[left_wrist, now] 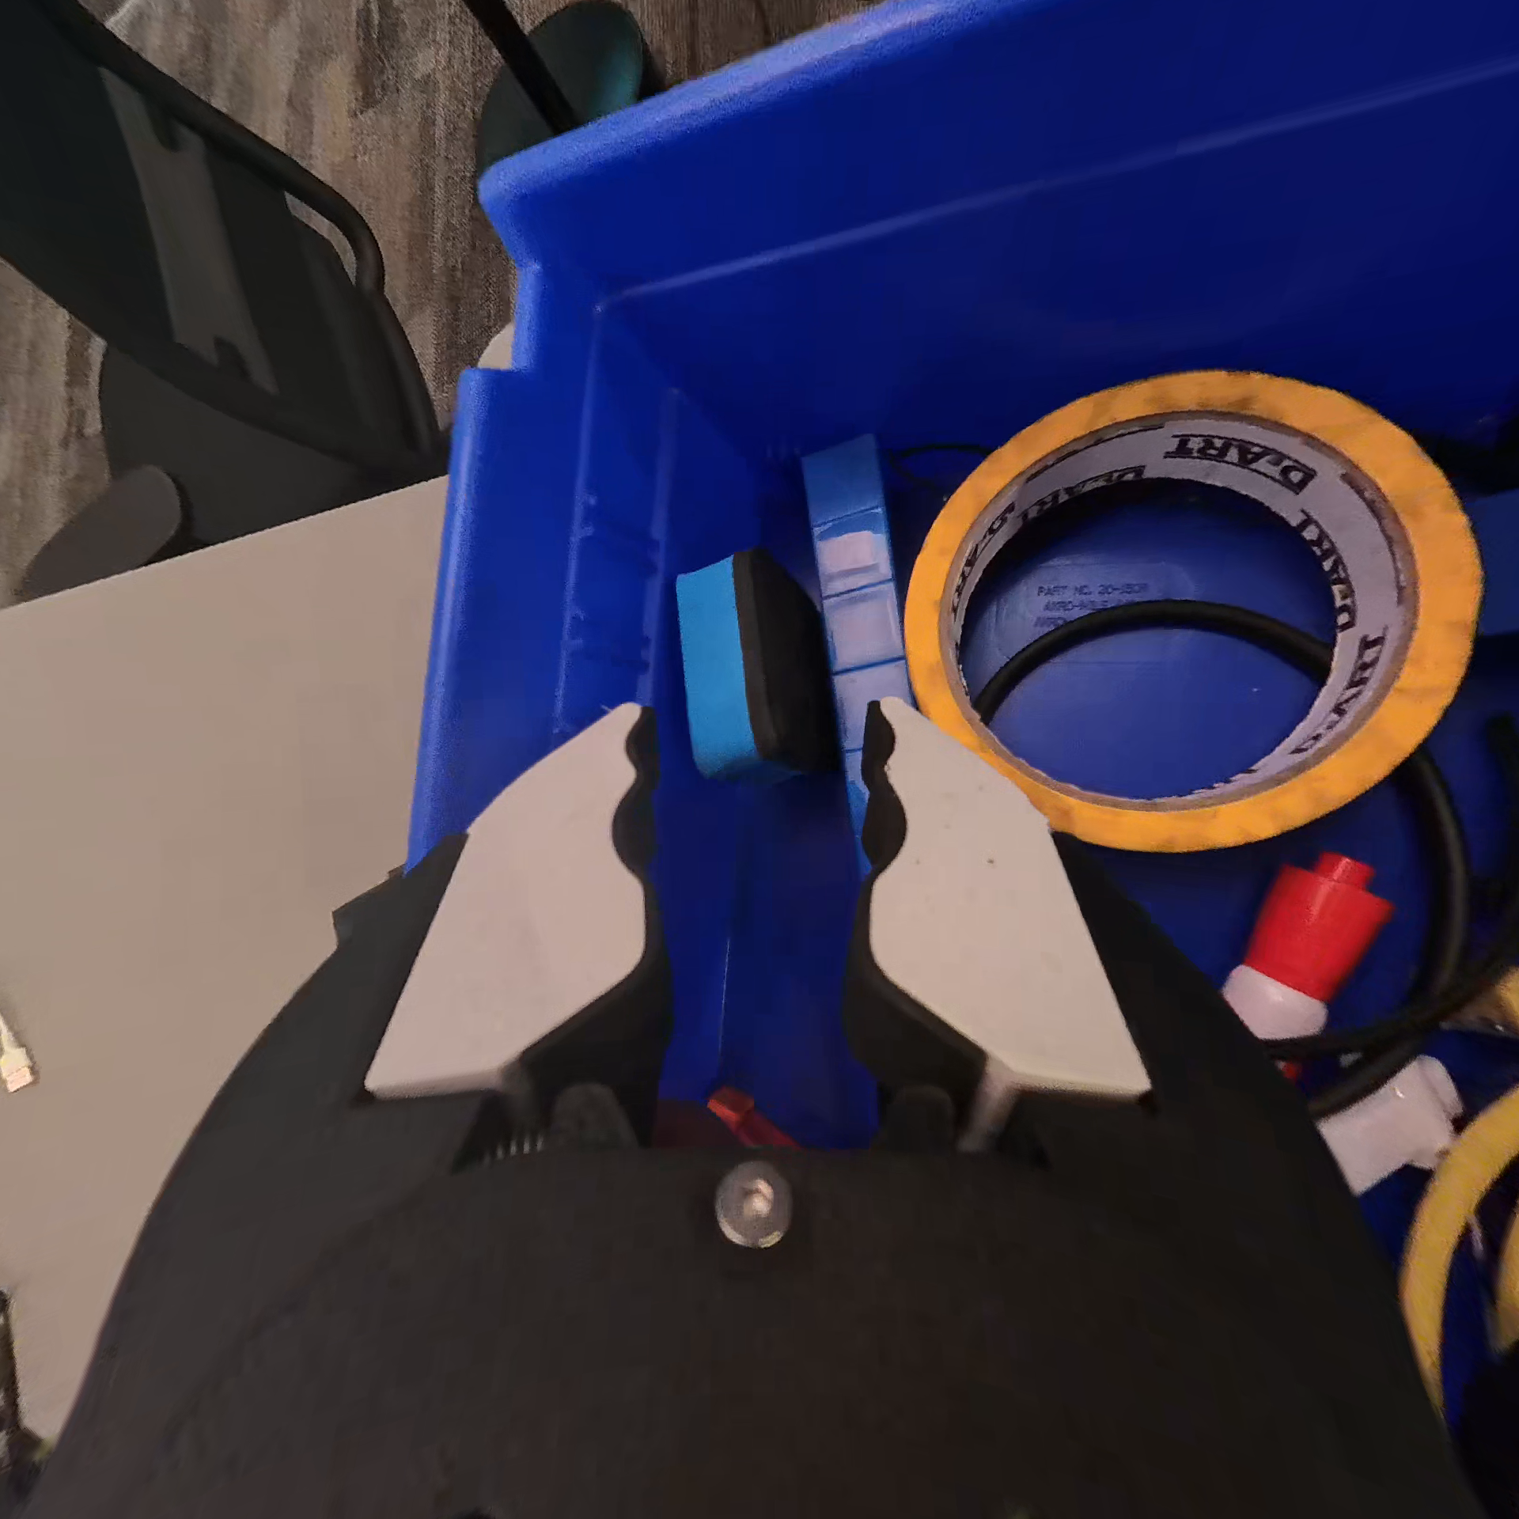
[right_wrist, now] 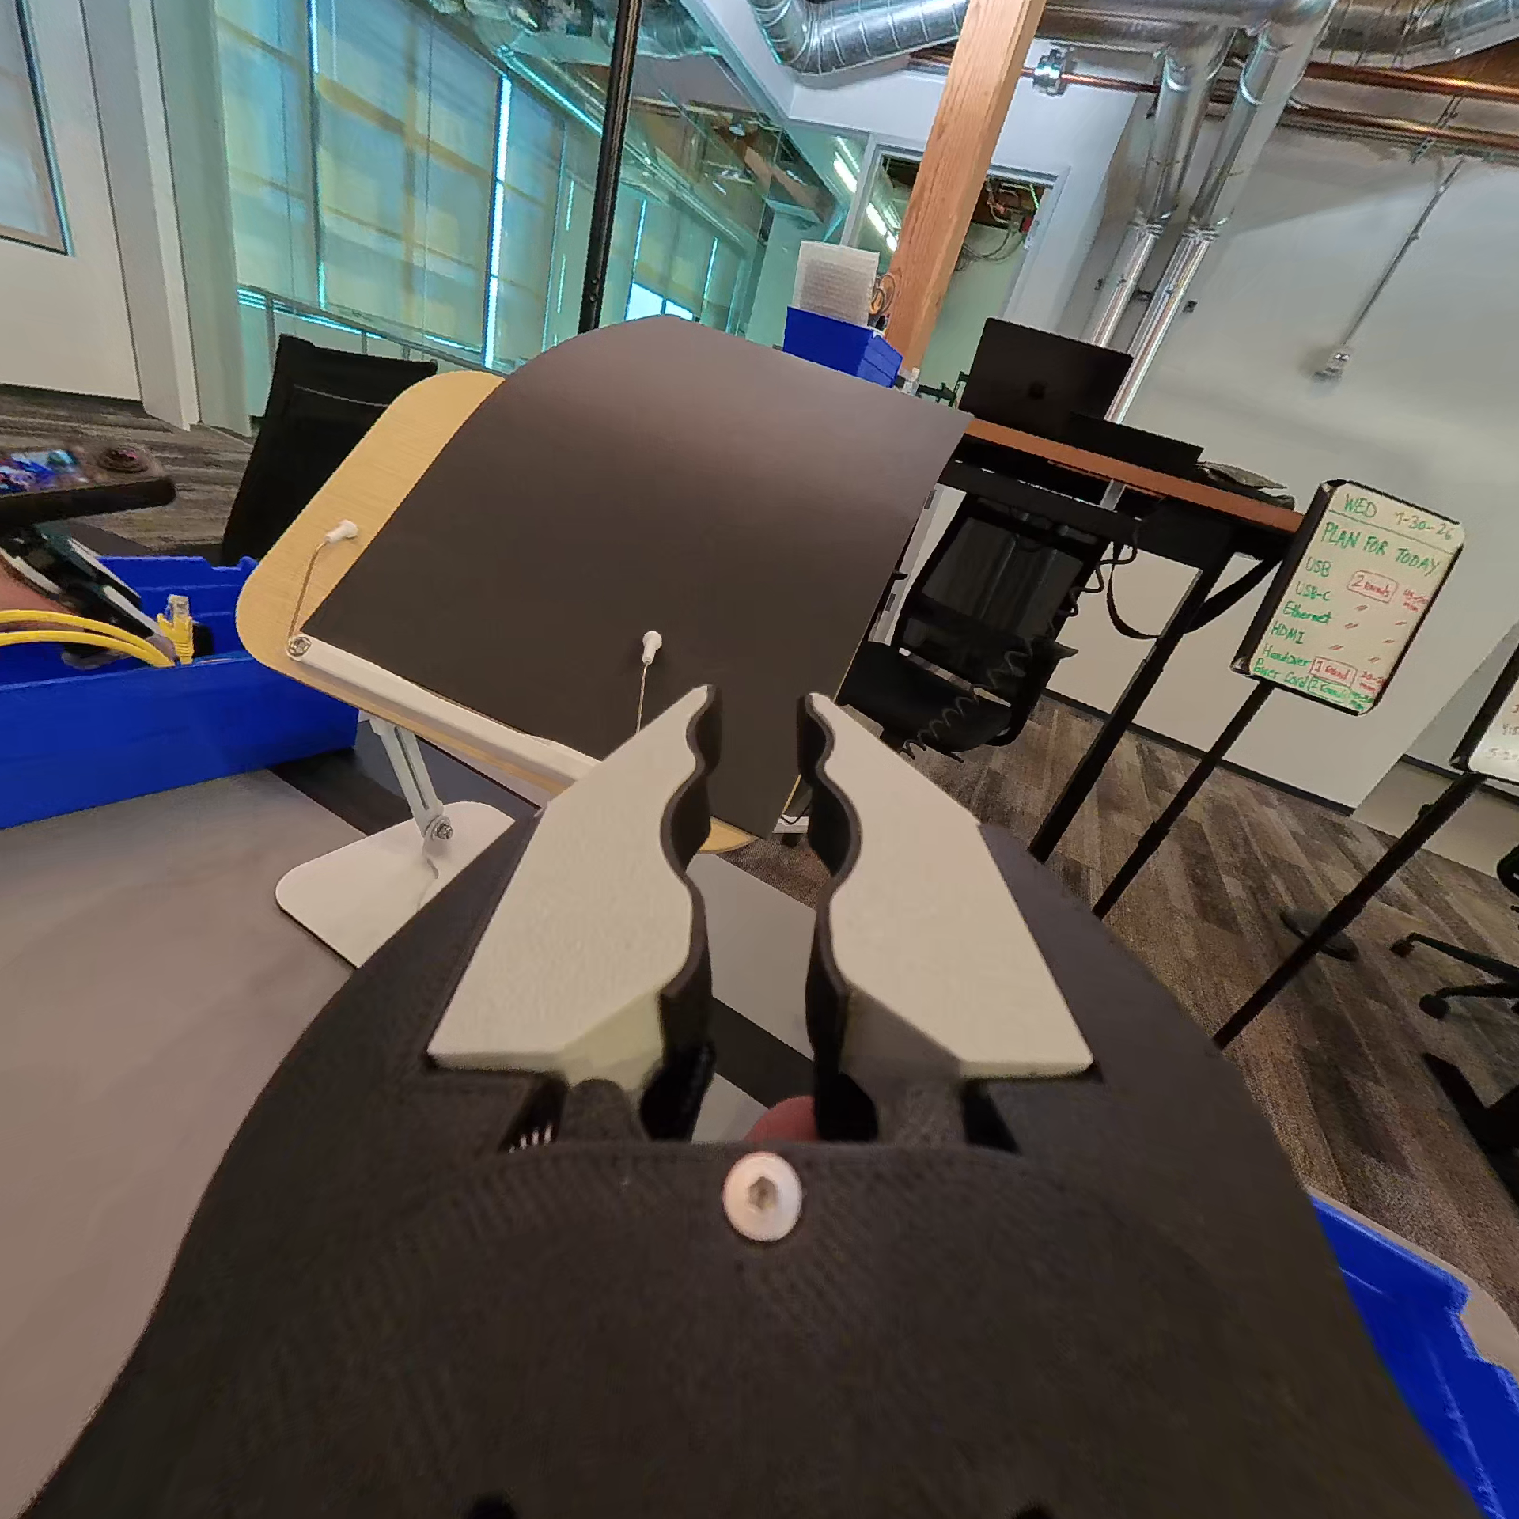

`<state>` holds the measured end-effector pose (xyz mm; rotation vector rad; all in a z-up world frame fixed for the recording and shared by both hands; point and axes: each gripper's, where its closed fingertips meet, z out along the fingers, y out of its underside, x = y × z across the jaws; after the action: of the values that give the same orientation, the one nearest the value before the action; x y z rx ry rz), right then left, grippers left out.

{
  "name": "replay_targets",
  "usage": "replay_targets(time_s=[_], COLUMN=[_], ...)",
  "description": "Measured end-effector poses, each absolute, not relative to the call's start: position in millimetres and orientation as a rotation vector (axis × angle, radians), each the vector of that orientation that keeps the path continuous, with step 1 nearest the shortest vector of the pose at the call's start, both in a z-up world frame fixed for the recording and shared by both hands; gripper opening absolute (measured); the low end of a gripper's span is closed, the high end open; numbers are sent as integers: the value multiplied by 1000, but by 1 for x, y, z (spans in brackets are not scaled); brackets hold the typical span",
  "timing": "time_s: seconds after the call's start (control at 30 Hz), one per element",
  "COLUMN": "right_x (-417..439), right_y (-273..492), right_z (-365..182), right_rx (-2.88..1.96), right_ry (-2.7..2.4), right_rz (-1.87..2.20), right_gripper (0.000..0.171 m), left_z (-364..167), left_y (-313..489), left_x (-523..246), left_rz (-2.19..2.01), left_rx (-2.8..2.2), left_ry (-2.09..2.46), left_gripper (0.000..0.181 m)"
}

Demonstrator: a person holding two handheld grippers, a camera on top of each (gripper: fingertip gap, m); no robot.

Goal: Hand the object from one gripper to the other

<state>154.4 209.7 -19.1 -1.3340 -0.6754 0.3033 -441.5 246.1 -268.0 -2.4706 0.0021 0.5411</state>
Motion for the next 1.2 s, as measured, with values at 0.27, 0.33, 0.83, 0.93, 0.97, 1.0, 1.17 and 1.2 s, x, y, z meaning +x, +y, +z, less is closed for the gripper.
replay_targets(time_s=[0.27,0.33,0.83,0.93,0.97,1.0,1.17,1.2], right_x=[157,157,116,99,93,87,64,61], right_y=[211,212,190,177,172,167,148,145], right_z=[-20,-21,-15,-10,-8,-7,-2,-1], right_rx=[-1338,-1339,-1256,-1206,-1187,-1169,-1095,-1085], right_ry=[-668,-668,-794,-848,-866,-882,-951,-959], right_rz=[305,305,312,311,312,310,281,279], right_gripper=[15,15,21,23,24,25,29,30], left_z=[-269,-262,-117,-72,-58,-45,0,5], left_y=[256,257,208,192,186,180,154,149], left_x=[-449,-447,-384,-353,-341,-327,-240,-222], left_rz=[604,600,360,234,199,159,-69,-121], left_rx=[-2383,-2342,-1873,-1739,-1701,-1663,-1509,-1489], left_ry=[2,11,47,50,57,72,187,213], left_gripper=[24,24,23,23,23,23,23,23])
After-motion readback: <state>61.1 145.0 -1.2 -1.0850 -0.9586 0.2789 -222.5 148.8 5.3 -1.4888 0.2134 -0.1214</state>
